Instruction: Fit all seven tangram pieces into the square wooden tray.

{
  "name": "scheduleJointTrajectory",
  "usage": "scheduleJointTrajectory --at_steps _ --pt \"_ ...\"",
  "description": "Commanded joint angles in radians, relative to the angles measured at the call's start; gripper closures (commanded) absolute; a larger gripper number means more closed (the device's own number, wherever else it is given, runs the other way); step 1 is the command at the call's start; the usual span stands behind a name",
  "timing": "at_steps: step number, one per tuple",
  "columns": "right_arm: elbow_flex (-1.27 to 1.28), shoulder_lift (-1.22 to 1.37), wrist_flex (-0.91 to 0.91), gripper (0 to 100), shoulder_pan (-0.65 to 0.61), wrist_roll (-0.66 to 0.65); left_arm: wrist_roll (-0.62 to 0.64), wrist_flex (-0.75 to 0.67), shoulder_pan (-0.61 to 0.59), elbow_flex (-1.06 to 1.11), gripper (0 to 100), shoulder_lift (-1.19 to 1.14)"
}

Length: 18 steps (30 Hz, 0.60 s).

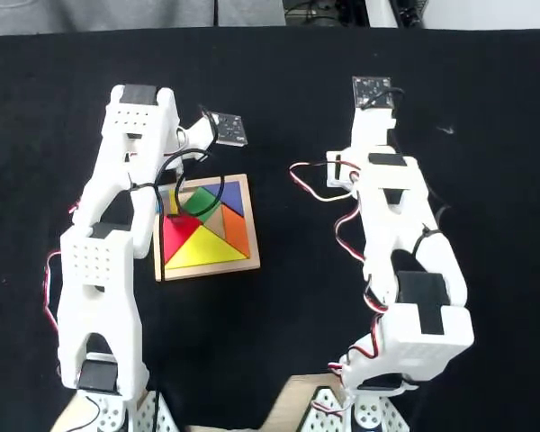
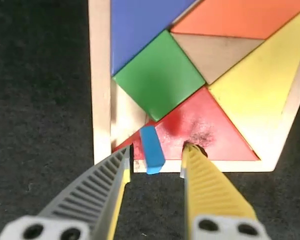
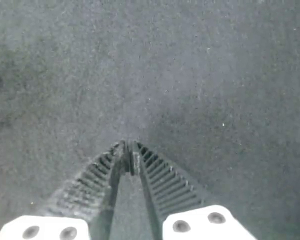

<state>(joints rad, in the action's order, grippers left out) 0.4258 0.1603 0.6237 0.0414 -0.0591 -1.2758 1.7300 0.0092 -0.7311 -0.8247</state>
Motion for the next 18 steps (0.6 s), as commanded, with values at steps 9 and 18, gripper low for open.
scheduleJointTrajectory --at_steps 9,18 --pt "-0.048 -0.005 -0.018 98.7 0.005 -0.009 -0.009 -0.014 -0.054 -0.128 83 0.011" --pt "-0.048 -0.005 -0.018 98.7 0.005 -0.009 -0.003 -0.012 -0.073 -0.17 83 0.023"
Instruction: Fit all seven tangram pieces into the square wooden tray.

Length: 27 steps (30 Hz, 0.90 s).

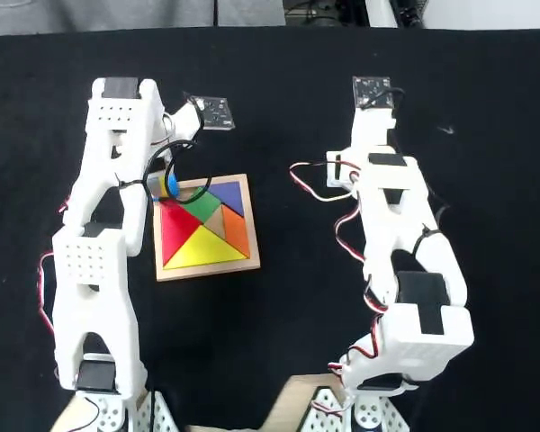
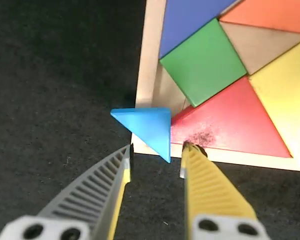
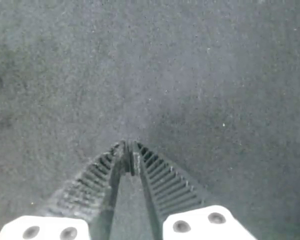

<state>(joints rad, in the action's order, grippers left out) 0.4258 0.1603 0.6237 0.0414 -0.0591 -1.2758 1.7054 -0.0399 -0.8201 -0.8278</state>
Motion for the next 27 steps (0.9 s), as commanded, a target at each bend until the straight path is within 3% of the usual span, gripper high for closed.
scheduleJointTrajectory --at_steps 1,5,11,18,27 --pt "-0.048 -0.005 -0.018 98.7 0.005 -0.009 -0.002 0.012 -0.035 -0.108 83 0.026" --pt "-0.048 -0.005 -0.018 98.7 0.005 -0.009 0.017 0.005 -0.091 -0.229 83 0.014" --pt "-0.048 -0.005 -0.018 98.7 0.005 -0.009 0.193 -0.16 -0.097 -0.202 83 -0.087" --pt "-0.048 -0.005 -0.018 98.7 0.005 -0.009 0.227 -0.015 -0.038 -0.317 83 -0.144" --pt "-0.048 -0.005 -0.018 98.7 0.003 -0.009 0.259 0.041 0.03 -0.341 83 -0.172"
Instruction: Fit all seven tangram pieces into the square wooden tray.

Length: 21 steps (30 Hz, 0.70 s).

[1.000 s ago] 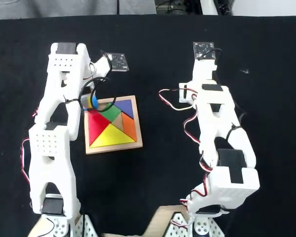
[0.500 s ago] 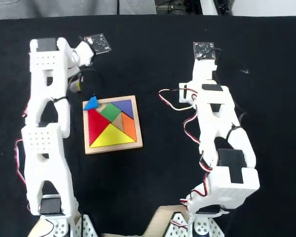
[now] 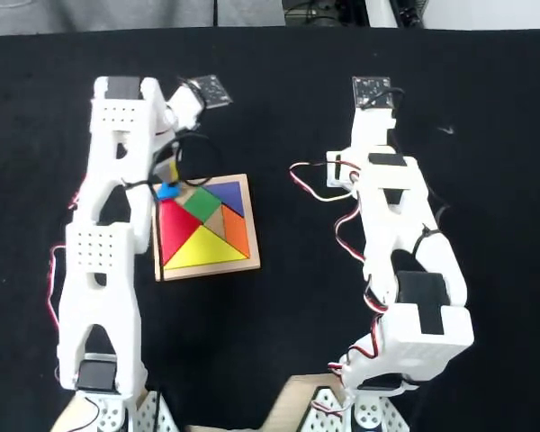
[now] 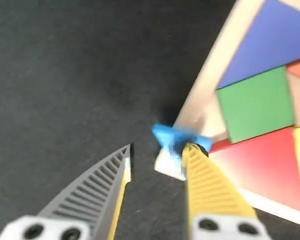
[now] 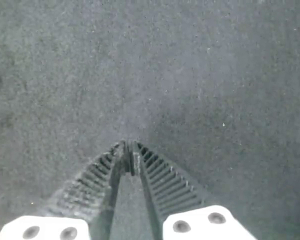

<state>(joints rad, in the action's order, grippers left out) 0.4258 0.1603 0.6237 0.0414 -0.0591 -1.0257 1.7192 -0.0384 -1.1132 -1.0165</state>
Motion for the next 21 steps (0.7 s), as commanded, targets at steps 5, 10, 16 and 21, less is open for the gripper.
scheduleJointTrajectory --at_steps 5,10,16,21 --pt "-0.048 -0.005 -0.017 98.7 0.003 -0.009 0.014 0.032 0.028 -0.056 83 0.026" --pt "-0.048 -0.005 -0.017 98.7 0.003 -0.009 0.015 0.025 -0.028 -0.183 83 0.068" --pt "-0.048 -0.005 -0.017 98.7 0.003 -0.009 0.014 0.0 -0.061 -0.179 83 -0.052" --pt "-0.048 -0.005 -0.018 98.7 0.003 -0.009 0.017 0.003 -0.05 -0.219 83 -0.117"
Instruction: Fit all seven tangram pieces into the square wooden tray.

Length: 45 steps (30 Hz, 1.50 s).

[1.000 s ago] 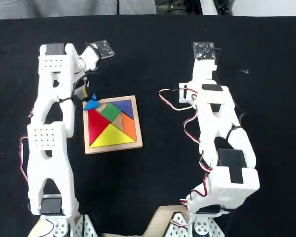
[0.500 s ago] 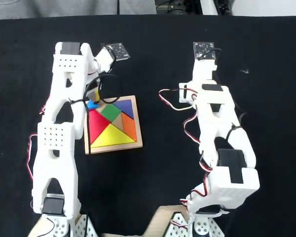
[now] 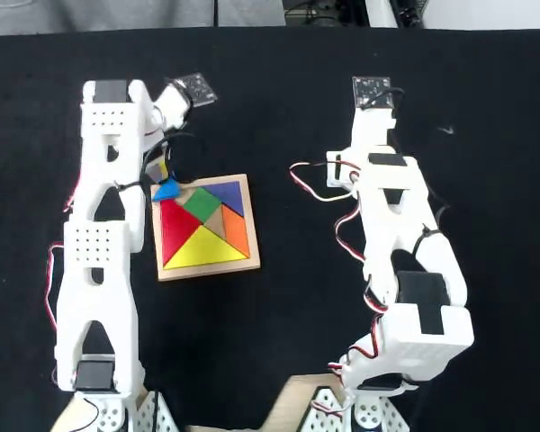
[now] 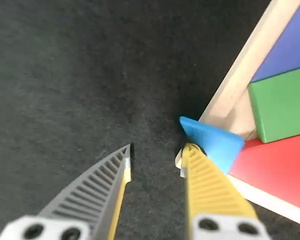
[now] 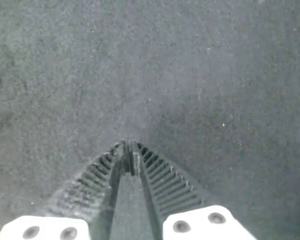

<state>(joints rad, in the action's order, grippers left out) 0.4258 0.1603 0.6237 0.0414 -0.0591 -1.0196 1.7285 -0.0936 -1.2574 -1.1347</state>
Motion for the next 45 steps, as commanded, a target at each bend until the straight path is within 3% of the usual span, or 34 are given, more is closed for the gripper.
scheduleJointTrajectory --at_steps 1,17,24,29,37,45 --pt "-0.048 -0.005 -0.018 98.7 0.003 -0.009 0.025 -0.005 0.007 -0.082 83 0.0" --pt "-0.048 -0.005 -0.018 98.7 0.003 -0.009 0.08 0.029 0.122 -0.09 83 0.005" --pt "-0.048 -0.005 -0.017 98.7 0.003 -0.009 0.118 0.032 0.091 -0.11 83 0.031" --pt "-0.048 -0.005 -0.017 98.7 0.003 -0.009 0.241 0.032 0.025 -0.183 83 0.167" --pt "-0.048 -0.005 -0.014 98.7 0.003 -0.009 0.259 0.031 0.024 0.202 83 0.236" --pt "-0.048 -0.005 -0.014 98.7 0.003 -0.009 0.258 0.028 0.031 0.26 94 0.193"
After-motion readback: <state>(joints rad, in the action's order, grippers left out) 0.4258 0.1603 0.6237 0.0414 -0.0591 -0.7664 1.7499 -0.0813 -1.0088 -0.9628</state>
